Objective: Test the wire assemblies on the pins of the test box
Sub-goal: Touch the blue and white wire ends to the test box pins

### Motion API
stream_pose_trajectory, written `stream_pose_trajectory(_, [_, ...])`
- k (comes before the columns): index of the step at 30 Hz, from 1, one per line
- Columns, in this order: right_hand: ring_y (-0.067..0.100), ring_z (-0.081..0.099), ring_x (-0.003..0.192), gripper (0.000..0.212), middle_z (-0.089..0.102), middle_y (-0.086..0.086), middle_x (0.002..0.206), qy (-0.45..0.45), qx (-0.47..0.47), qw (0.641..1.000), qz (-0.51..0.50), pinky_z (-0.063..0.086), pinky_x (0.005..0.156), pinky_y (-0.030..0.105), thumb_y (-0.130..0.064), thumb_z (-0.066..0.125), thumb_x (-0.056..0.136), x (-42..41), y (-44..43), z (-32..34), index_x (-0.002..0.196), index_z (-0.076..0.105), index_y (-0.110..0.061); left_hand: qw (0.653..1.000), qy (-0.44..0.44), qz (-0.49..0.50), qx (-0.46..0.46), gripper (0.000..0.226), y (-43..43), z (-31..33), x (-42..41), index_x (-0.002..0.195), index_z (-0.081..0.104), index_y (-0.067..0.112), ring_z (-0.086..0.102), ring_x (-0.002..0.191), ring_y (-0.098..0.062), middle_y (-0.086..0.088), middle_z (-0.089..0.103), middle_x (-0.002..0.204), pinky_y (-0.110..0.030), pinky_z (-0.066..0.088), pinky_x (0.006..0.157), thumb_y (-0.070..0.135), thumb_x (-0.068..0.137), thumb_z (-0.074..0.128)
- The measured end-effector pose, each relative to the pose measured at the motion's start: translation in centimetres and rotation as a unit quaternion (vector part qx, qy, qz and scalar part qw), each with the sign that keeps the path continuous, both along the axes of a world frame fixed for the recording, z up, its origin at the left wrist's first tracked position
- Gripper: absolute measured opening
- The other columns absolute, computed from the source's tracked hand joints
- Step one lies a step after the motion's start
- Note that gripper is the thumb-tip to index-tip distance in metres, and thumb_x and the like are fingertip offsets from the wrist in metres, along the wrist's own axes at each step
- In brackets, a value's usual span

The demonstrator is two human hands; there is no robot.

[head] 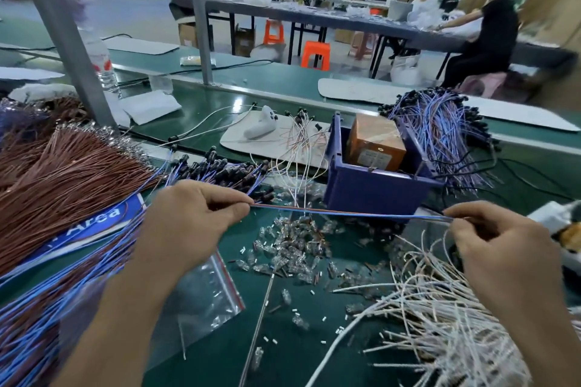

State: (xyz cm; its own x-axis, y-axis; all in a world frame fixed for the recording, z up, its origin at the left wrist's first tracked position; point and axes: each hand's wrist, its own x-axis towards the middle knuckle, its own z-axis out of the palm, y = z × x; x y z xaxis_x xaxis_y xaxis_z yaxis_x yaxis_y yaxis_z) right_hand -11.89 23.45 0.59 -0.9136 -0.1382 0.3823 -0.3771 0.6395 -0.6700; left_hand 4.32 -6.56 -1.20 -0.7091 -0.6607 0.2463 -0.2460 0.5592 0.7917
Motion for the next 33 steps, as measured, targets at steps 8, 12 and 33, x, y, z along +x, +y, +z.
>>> stream_pose_trajectory(8, [0.035,0.062,0.074,0.029,0.068,0.004,0.064,0.086,0.232,0.966,-0.078,0.049,0.086,0.048,-0.002,0.079,0.07,-1.0,3.3,0.9,0.07,0.077,-0.031,0.989,-0.015,-0.12,-0.085,0.014,4.6,-0.1,-2.9,0.077,0.079,0.048,0.055,0.046,0.001,0.027,0.064,0.054,-0.012,0.035,0.045,0.036,0.081,0.084])
stream_pose_trajectory(12, [0.031,0.062,0.09,0.031,0.075,0.003,0.081,0.094,0.263,0.957,-0.078,0.033,0.093,0.041,-0.001,0.088,0.061,-1.3,3.3,0.2,0.067,0.075,-0.029,0.976,-0.053,-0.168,-0.13,0.017,6.4,-0.7,-4.4,0.087,0.079,0.05,0.056,0.057,0.01,0.04,0.061,0.063,-0.009,0.038,0.052,0.033,0.087,0.077])
stream_pose_trajectory(33, [0.025,0.068,0.092,0.034,0.073,-0.002,0.105,-0.147,0.339,0.927,-0.068,0.055,0.084,0.036,-0.032,0.061,0.091,-1.7,3.6,-4.3,0.123,0.066,-0.044,0.99,-0.028,-0.089,-0.101,0.031,6.9,-2.3,-4.0,0.066,0.078,0.039,0.061,0.057,0.0,0.032,0.061,0.055,-0.02,0.037,0.051,0.01,0.078,0.075])
